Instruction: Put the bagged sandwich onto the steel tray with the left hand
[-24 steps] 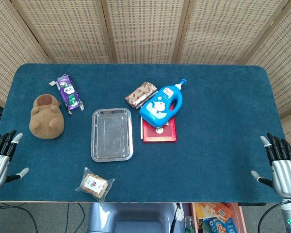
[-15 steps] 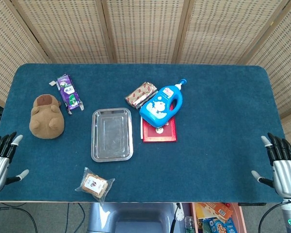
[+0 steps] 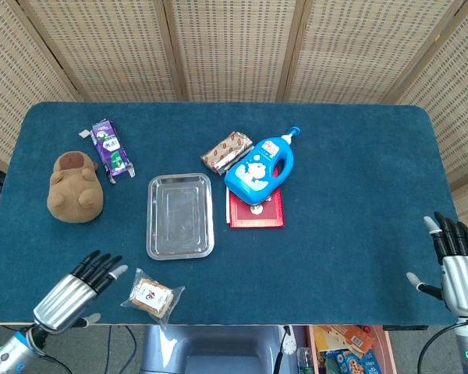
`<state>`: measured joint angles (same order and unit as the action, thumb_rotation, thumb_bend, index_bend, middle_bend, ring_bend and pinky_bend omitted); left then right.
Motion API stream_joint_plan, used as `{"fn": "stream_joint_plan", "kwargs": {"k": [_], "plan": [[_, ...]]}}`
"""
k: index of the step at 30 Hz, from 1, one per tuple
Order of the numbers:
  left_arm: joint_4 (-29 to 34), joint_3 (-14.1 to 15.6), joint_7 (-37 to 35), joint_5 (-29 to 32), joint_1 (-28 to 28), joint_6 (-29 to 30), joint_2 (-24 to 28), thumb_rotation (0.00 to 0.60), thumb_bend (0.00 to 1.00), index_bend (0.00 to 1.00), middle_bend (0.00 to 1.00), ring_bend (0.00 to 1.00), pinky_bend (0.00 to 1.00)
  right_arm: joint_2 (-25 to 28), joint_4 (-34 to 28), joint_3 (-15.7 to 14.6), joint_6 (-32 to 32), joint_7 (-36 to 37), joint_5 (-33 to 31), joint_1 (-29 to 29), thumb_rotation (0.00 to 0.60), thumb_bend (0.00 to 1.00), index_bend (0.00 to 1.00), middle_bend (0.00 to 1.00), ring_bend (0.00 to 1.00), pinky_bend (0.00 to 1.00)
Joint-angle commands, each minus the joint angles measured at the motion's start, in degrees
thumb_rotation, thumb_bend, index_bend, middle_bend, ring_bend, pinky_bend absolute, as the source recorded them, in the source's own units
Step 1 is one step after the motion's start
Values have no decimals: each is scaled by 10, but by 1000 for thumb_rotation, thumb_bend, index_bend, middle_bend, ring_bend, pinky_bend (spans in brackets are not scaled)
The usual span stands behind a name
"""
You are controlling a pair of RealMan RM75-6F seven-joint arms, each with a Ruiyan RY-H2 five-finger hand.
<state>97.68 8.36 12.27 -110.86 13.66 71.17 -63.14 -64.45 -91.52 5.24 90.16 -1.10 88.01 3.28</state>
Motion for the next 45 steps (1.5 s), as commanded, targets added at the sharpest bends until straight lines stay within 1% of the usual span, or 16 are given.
{"fn": "stream_joint_plan", "kwargs": {"k": [1,3,5,8,12,18,20,22,24,27,30,32,36,37,39,45], "plan": [[13,3,34,-3,33,-55,-27,600,0,0,0,0,6,1,1,0,-1,2,-2,0,600,0,0,0,0,0],[15,-3,49,16,38,-76,-39,600,0,0,0,0,40,2,1,1,-3,4,-4,0,600,0,0,0,0,0],[16,-9,59,31,43,-91,-49,600,0,0,4,0,125,3,1,2,-4,7,-6,0,600,0,0,0,0,0],[2,-24,81,66,52,-118,-80,600,0,0,44,0,240,4,3,4,-6,12,-11,0,600,0,0,0,0,0],[-6,-27,71,86,64,-140,-103,600,0,26,82,20,304,5,3,5,-9,14,-14,1,600,0,0,0,0,0],[-41,-26,65,96,75,-143,-139,600,0,246,256,175,402,4,4,5,-15,14,-18,3,600,0,0,0,0,0],[-50,-27,63,93,74,-130,-146,600,0,374,360,266,441,4,4,6,-16,14,-18,3,600,0,0,0,0,0],[-54,-28,60,94,73,-120,-148,600,8,458,432,329,466,3,4,6,-16,13,-18,4,600,0,0,0,0,0],[-49,-31,49,100,73,-110,-144,600,22,491,459,352,475,3,5,5,-17,13,-18,4,600,0,0,0,0,0],[-38,-42,21,98,77,-84,-131,600,32,496,462,354,476,3,5,5,-17,12,-18,4,600,0,0,0,0,0],[-20,-64,-4,106,87,-65,-111,600,36,496,462,354,476,2,4,4,-19,10,-17,4,600,0,0,0,0,0],[-9,-89,-12,124,98,-59,-100,600,35,496,462,354,476,2,4,4,-19,9,-17,5,600,0,0,0,0,0],[-7,-143,-8,185,131,-88,-97,600,36,497,462,354,476,1,4,4,-21,6,-18,6,600,0,0,0,0,0],[-10,-151,-5,198,138,-97,-99,600,36,497,462,354,476,0,3,4,-21,5,-18,6,600,0,0,0,0,0],[-22,-172,4,236,160,-127,-110,600,36,497,462,354,476,0,4,4,-22,5,-19,6,600,0,0,0,0,0],[-91,-201,19,303,212,-182,-171,600,36,497,462,354,476,0,5,6,-27,6,-25,8,600,0,0,0,0,0]]}}
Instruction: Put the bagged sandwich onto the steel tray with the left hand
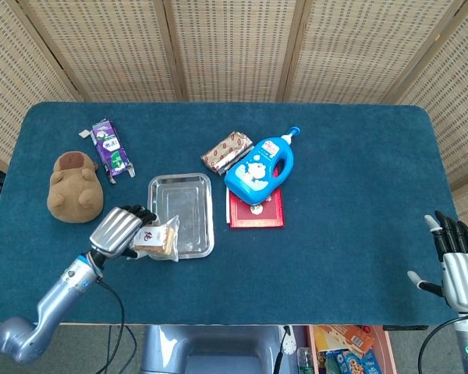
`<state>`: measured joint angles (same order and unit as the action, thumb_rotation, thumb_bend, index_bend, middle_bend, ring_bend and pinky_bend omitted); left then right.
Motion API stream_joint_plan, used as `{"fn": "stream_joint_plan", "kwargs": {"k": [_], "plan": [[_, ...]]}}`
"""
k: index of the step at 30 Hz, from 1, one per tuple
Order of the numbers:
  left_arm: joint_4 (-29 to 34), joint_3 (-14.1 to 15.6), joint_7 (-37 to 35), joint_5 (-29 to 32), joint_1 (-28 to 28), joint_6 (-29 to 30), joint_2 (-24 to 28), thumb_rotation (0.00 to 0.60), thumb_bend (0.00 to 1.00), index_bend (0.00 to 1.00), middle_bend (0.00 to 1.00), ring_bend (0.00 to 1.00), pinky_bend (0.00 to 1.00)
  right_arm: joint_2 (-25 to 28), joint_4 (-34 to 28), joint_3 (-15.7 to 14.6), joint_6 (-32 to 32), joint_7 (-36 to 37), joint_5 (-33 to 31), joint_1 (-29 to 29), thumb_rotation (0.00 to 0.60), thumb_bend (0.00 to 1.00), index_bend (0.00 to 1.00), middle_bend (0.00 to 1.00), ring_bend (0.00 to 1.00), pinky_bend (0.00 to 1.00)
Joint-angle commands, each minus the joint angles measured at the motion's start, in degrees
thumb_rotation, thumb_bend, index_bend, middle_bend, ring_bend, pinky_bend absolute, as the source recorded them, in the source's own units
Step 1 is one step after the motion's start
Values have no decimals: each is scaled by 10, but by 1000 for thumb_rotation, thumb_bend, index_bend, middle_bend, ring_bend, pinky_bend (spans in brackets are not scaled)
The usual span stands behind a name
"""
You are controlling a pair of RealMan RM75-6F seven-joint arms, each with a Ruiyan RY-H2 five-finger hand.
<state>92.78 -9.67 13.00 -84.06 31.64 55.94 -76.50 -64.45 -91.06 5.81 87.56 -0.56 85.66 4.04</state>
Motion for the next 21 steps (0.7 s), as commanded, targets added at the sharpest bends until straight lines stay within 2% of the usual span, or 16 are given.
{"fn": "stream_joint_plan", "kwargs": {"k": [1,8,10,12,14,15,17,21], "plan": [[-60,-25,15,46,42,-39,-54,600,35,497,462,354,476,0,1,1,-3,0,-3,1,600,0,0,0,0,0],[-154,-32,40,106,89,-83,-137,600,36,497,462,354,476,-2,8,5,-18,6,-19,6,600,0,0,0,0,0],[-174,-31,47,121,96,-89,-152,600,35,475,430,353,465,-2,10,7,-22,10,-24,7,600,0,0,0,0,0],[-185,-31,48,132,100,-94,-160,600,20,342,290,277,393,-1,12,8,-24,13,-27,7,600,0,0,0,0,0],[-190,-27,51,148,105,-108,-161,600,0,88,63,74,220,0,14,10,-25,18,-29,8,600,0,0,0,0,0],[-186,-26,53,157,107,-116,-156,600,0,37,20,28,163,0,14,10,-25,19,-30,8,600,0,0,0,0,0],[-171,-27,58,176,108,-122,-143,600,0,0,0,0,51,1,14,10,-25,22,-29,8,600,0,0,0,0,0],[-106,-38,43,176,89,-80,-95,600,0,0,0,0,0,3,12,8,-21,25,-24,7,600,0,0,0,0,0]]}}
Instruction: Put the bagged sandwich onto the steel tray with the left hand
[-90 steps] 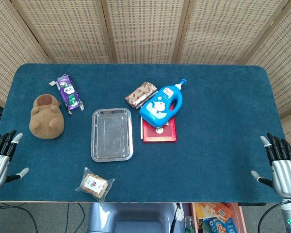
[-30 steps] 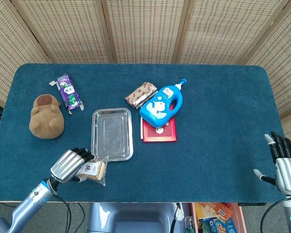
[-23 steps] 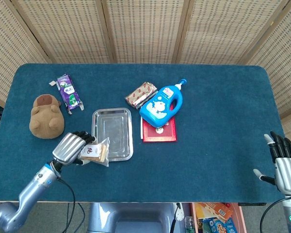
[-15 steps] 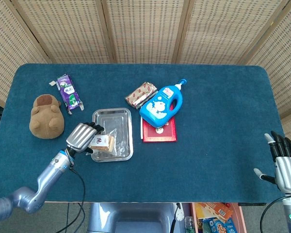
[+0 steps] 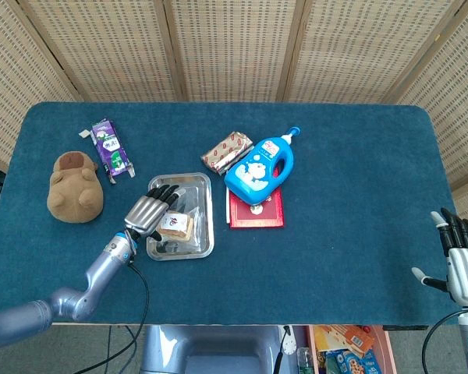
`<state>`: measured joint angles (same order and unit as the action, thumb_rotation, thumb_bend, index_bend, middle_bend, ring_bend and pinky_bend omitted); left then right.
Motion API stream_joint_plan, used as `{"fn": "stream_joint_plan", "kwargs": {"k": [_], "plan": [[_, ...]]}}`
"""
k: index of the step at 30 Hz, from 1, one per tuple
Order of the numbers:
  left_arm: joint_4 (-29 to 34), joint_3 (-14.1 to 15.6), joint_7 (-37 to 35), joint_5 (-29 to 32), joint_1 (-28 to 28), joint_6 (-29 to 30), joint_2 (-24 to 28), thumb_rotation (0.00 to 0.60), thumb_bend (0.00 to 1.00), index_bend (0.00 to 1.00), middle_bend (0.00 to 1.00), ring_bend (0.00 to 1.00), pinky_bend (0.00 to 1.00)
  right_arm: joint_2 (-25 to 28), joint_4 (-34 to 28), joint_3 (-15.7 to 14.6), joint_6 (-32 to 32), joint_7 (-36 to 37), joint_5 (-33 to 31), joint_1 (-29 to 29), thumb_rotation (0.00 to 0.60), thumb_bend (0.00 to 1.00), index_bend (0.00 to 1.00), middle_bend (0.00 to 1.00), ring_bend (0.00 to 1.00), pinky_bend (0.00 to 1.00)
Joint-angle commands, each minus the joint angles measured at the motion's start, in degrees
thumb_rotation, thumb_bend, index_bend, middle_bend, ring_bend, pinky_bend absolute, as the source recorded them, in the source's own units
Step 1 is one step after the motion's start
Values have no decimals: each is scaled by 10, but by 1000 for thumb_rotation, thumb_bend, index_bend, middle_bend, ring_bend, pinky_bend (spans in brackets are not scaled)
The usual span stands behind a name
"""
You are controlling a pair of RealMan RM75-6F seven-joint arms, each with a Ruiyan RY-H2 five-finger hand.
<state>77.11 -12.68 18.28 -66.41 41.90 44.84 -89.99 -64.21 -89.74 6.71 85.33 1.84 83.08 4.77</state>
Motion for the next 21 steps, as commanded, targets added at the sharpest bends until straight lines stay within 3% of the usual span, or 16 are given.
{"fn": "stream_joint_plan", "kwargs": {"k": [1,2,5,9,15,21], "plan": [[83,-16,-17,-9,-33,71,73,600,0,0,0,0,0,2,-4,-1,5,2,5,-1,600,0,0,0,0,0],[128,-12,-21,-27,-59,106,113,600,0,0,0,0,0,3,-6,-2,7,2,8,-2,600,0,0,0,0,0],[187,1,-20,-48,-97,155,174,600,0,0,0,0,0,4,-9,-4,10,2,11,-4,600,0,0,0,0,0],[255,48,-38,-91,-192,261,271,600,0,0,0,0,0,6,-15,-7,16,0,20,-6,600,0,0,0,0,0],[209,100,-56,-145,-290,390,268,600,0,0,0,0,0,8,-19,-9,24,0,27,-9,600,0,0,0,0,0],[186,131,-103,-178,-330,420,259,600,0,0,0,0,0,8,-18,-11,21,-1,26,-9,600,0,0,0,0,0]]}}
